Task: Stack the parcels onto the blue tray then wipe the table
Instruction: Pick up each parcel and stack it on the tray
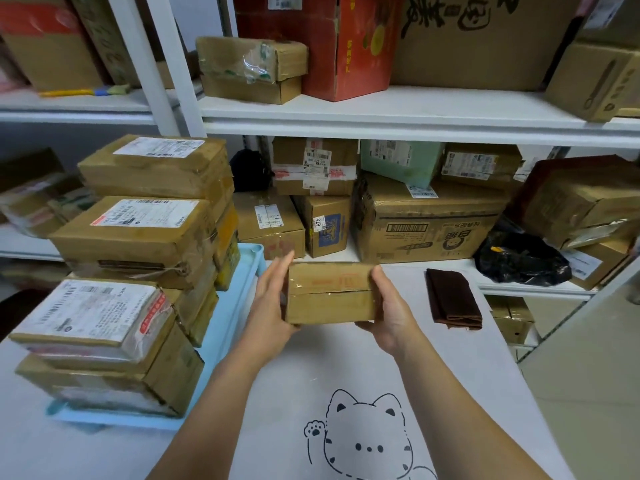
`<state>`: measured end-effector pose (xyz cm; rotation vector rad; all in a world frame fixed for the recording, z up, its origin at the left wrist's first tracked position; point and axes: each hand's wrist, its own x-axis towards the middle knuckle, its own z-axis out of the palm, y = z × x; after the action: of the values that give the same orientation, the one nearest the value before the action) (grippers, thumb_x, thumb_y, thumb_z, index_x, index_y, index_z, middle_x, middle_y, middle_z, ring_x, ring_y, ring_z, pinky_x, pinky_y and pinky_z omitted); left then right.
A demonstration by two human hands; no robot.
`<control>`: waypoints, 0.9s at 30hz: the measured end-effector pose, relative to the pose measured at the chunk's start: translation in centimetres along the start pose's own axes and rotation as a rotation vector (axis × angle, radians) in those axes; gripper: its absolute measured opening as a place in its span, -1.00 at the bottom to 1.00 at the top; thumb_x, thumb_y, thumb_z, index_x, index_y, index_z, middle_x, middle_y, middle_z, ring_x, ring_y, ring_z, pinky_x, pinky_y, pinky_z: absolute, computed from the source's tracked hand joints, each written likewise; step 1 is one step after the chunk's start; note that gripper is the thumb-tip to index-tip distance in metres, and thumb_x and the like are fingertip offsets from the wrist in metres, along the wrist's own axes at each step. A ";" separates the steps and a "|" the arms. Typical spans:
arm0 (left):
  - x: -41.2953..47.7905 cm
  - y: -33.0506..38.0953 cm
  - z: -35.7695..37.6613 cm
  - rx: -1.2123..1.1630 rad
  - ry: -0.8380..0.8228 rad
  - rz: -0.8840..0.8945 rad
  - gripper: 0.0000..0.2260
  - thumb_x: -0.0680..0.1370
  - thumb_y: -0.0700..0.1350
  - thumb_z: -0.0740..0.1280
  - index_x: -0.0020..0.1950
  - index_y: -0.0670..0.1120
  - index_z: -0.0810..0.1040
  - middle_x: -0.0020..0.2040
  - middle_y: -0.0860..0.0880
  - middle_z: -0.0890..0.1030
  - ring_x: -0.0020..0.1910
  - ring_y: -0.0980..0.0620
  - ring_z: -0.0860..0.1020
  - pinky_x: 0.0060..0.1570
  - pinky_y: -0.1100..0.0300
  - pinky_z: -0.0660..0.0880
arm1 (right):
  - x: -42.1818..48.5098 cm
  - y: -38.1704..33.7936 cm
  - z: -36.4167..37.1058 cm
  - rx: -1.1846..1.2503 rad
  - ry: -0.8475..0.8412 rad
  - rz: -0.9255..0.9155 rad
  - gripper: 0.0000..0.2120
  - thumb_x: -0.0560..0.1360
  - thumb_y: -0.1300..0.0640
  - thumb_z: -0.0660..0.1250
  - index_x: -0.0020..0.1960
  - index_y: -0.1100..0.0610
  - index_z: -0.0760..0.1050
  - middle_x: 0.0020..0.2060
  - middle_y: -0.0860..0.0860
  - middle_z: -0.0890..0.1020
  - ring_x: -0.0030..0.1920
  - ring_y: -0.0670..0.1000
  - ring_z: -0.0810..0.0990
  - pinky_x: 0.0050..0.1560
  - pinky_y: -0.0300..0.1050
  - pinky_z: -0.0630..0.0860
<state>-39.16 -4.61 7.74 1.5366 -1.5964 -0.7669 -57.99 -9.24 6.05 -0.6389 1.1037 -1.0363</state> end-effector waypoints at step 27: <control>1.4 5.0 -17.2 -0.251 0.664 -0.095 -0.61 0.51 0.09 0.22 0.29 -0.02 0.46 0.19 -0.03 0.46 0.13 0.02 0.41 0.19 0.06 0.35 | -3.4 -6.0 17.7 -0.329 -0.216 -0.309 -0.66 0.49 -0.20 0.27 0.01 0.00 0.64 -0.12 -0.02 0.67 -0.28 -0.08 0.58 -0.26 -0.19 0.45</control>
<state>-27.06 -3.97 21.07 1.4793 -0.9088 -0.4158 -43.91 -9.77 18.75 -1.1874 1.0107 -1.0244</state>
